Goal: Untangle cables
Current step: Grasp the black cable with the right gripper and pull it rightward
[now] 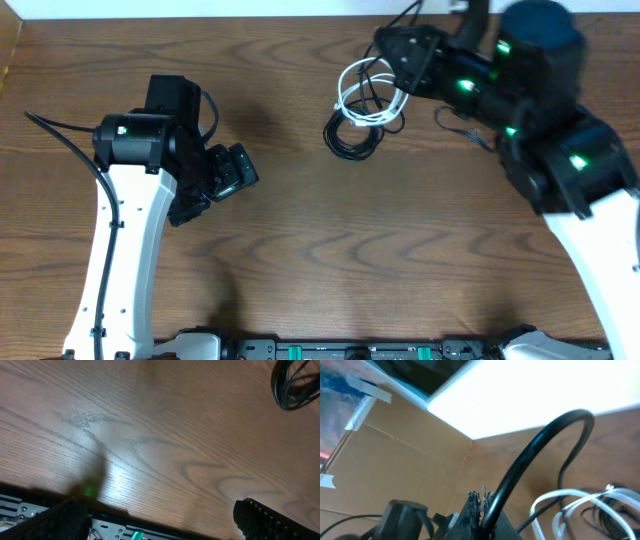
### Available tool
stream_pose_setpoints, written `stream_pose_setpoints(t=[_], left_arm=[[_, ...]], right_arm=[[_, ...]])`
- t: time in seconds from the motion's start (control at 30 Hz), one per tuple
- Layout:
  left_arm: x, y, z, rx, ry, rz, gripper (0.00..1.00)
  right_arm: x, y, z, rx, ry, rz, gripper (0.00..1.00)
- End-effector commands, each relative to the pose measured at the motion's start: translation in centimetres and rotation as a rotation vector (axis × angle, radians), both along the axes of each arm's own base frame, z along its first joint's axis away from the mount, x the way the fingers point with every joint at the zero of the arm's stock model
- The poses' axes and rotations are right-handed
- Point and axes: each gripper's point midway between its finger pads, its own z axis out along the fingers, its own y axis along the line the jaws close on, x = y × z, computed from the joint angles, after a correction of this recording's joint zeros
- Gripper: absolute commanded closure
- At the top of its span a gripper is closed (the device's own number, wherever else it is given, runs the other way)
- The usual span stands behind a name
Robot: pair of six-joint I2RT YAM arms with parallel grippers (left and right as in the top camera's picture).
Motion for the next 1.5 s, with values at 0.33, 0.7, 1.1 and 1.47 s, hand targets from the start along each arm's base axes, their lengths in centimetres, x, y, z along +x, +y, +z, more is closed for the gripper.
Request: stream_pose_setpoints(t=[0.33, 0.7, 1.1, 1.47], left_arm=[[0.0, 0.3, 0.0, 0.009, 0.004, 0.014, 0.01], [0.0, 0.3, 0.0, 0.009, 0.004, 0.014, 0.01], [0.0, 0.3, 0.0, 0.009, 0.004, 0.014, 0.01], [0.0, 0.3, 0.0, 0.009, 0.004, 0.014, 0.01]], right_arm=[[4.3, 0.9, -8.7, -0.121, 0.216, -0.130, 0.99], [2.4, 3.6, -0.2, -0.004, -0.115, 0.119, 0.98], [2.8, 3.5, 2.8, 0.222, -0.053, 0.122, 0.99], [3.5, -3.6, -2.7, -0.136, 0.029, -0.219, 0.98]])
